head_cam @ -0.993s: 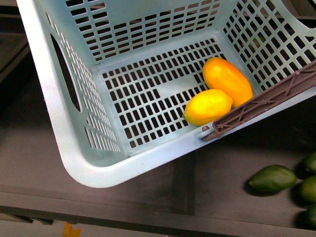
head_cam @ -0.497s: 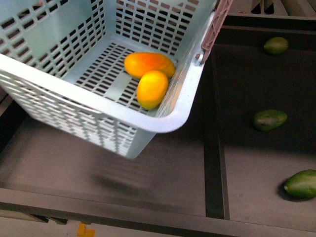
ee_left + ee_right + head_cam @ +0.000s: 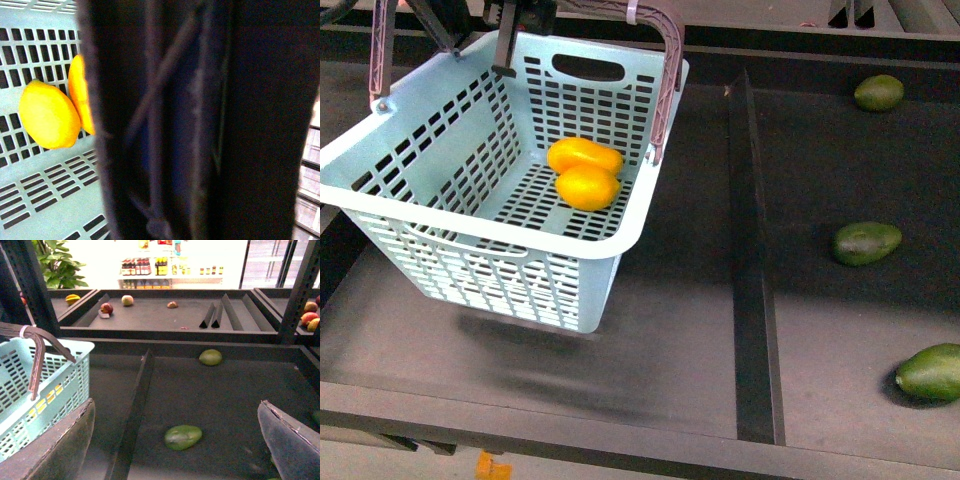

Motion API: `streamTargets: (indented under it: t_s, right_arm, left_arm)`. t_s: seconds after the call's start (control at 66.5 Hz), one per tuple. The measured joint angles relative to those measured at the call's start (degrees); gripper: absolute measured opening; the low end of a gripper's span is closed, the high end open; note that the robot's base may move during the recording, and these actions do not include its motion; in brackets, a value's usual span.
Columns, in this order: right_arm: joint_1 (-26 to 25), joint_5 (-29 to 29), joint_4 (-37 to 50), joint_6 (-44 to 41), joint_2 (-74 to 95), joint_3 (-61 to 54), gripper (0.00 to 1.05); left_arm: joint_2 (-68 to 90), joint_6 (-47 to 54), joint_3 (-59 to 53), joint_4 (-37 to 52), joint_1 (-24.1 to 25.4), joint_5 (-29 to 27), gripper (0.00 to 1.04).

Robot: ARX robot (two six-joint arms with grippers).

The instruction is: Pick lemon and mango into basket

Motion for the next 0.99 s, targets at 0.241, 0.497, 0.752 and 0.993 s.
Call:
streamTargets:
  t_s: [0.241,0.497,0.752,0.993]
  right_arm:
    - [0.0,0.0,0.0,0.0,0.0,0.0,0.96]
    - [0.0,0.0,0.0,0.0,0.0,0.0,0.96]
    - [0.0,0.0,0.0,0.0,0.0,0.0,0.96]
    - [0.0,0.1,0.0,0.0,0.0,0.0,0.96]
  left_arm:
    - [-0.1,-1.0,-4.3,2.9,-0.1,1.0,0.20]
    - [-10.9,-8.0,-17.0,2.4,-0.2,-9.4,0.77]
    - [-34.7,21.5,-46.6,26.6,2.0,-7.7,0.79]
    - [-48.7,83.3,-76.4,71.4,7.7,0.3,0.27]
